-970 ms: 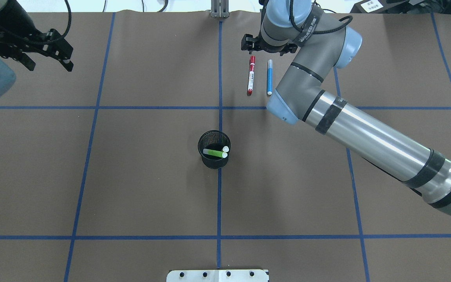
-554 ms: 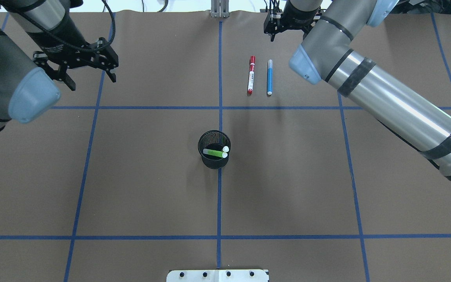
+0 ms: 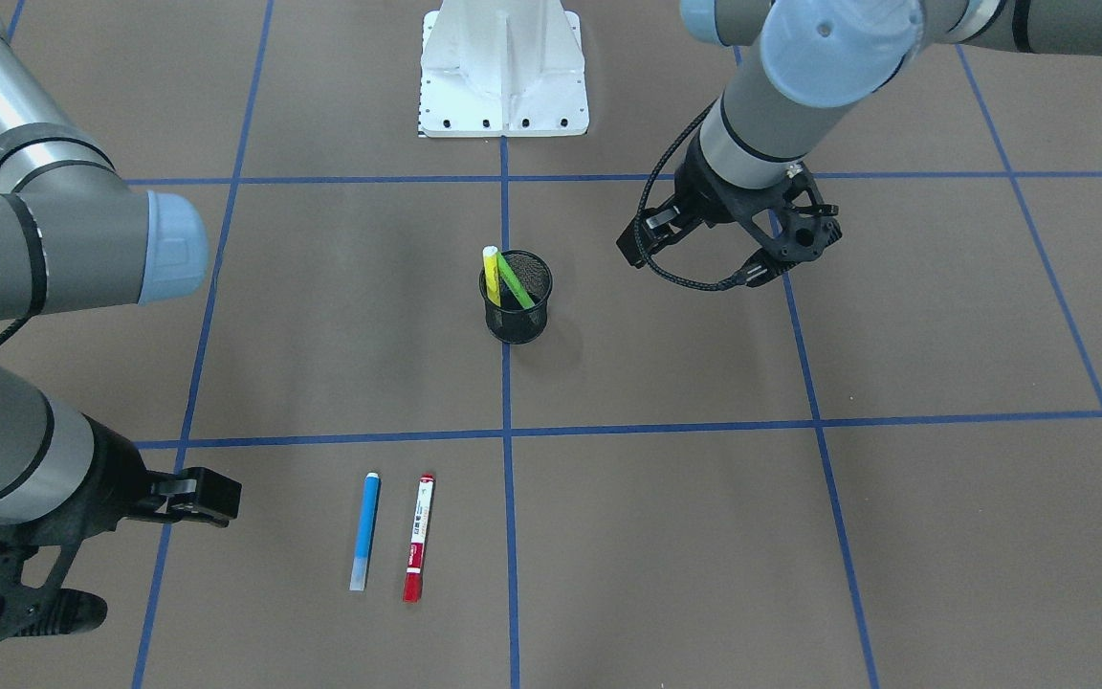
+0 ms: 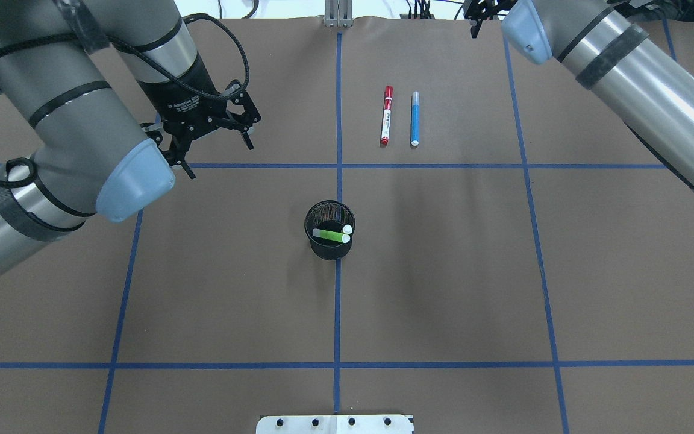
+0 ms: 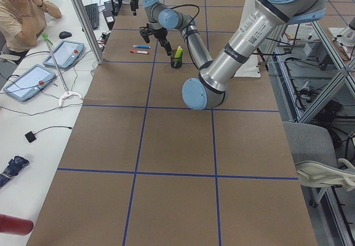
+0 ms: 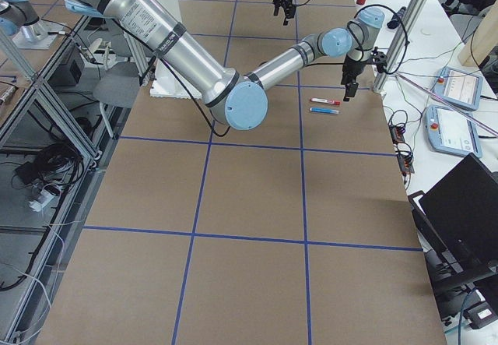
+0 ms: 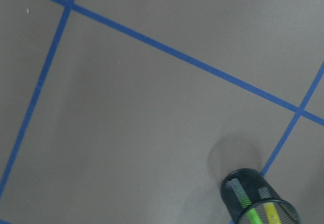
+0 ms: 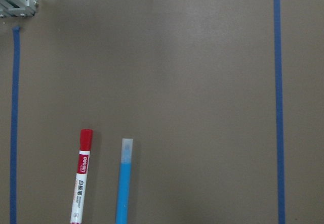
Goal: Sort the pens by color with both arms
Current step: 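Retract the right arm while the left arm reaches back toward the cup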
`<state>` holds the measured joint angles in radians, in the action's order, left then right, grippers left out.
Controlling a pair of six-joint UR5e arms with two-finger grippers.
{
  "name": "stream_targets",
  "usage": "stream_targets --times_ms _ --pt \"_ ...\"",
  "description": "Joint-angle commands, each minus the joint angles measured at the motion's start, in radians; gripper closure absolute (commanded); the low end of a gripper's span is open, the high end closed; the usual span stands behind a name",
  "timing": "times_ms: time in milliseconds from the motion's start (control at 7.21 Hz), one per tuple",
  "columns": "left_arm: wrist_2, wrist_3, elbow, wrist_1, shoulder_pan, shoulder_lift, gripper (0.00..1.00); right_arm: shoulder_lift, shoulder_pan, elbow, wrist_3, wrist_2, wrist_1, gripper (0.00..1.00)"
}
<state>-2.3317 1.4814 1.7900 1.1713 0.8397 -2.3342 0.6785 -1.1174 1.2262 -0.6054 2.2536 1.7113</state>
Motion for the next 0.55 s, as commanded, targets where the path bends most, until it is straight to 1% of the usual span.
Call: stream_targets --times_ms 0,139,277,416 --pt "0.122 0.170 -0.021 0.103 -0.081 -0.010 0.01 0.010 -0.031 0.003 0.064 0.012 0.037 0.00" --pt "0.164 0.162 -0.065 0.191 -0.111 -0.004 0.01 0.015 -0.035 0.003 0.065 0.011 0.036 0.00" --pt "0.164 0.151 -0.099 0.215 -0.131 -0.013 0.00 0.015 -0.035 0.003 0.065 0.004 0.036 0.00" --pt "0.163 0.140 -0.101 0.223 -0.157 -0.011 0.00 0.015 -0.036 0.004 0.067 0.003 0.036 0.00"
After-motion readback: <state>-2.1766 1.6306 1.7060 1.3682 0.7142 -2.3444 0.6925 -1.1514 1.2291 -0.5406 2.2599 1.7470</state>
